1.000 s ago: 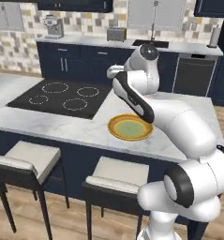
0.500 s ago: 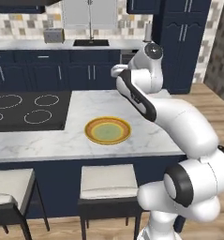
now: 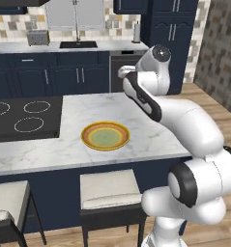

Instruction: Take the cheese, chicken drumstick, and lime from the fridge and place them on the plate on the dining counter to create an appetizer plate.

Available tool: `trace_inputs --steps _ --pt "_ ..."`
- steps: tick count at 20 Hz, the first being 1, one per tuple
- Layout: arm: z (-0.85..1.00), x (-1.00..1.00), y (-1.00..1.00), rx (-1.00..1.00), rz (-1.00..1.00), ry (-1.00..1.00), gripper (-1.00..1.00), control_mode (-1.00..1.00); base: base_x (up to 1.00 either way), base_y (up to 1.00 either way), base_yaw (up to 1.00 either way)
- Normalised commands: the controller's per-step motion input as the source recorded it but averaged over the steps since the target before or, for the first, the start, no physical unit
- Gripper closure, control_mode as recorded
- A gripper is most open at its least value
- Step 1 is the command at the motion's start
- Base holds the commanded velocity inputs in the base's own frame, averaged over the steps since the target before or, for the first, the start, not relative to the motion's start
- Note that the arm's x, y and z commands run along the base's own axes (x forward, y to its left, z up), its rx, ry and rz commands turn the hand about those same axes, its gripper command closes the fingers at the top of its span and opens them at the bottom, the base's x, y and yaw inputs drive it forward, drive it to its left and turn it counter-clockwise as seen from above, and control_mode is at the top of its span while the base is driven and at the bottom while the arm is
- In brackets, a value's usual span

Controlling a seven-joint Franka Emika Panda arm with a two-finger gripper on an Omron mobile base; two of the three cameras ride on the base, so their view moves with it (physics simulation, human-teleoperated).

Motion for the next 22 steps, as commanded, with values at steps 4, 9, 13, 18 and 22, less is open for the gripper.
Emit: trace_inputs --steps 4,9,13,18,22 --pt "-0.6 0.31 0.29 0.0 -0.05 0.03 1.0 -1.0 0.0 0.0 0.0" --pt "-0.74 0.29 0.24 0.01 0.0 0.23 1.0 -1.0 0.0 0.0 0.0" --pt "-0.64 0.13 0.24 0.04 0.0 0.18 1.0 -1.0 0.0 0.0 0.0" --pt "-0.69 0.12 0.32 0.02 0.0 0.11 1.0 -1.0 0.0 0.0 0.0" --pt "-0.69 0.18 0.26 0.0 0.0 0.13 1.0 -1.0 0.0 0.0 0.0"
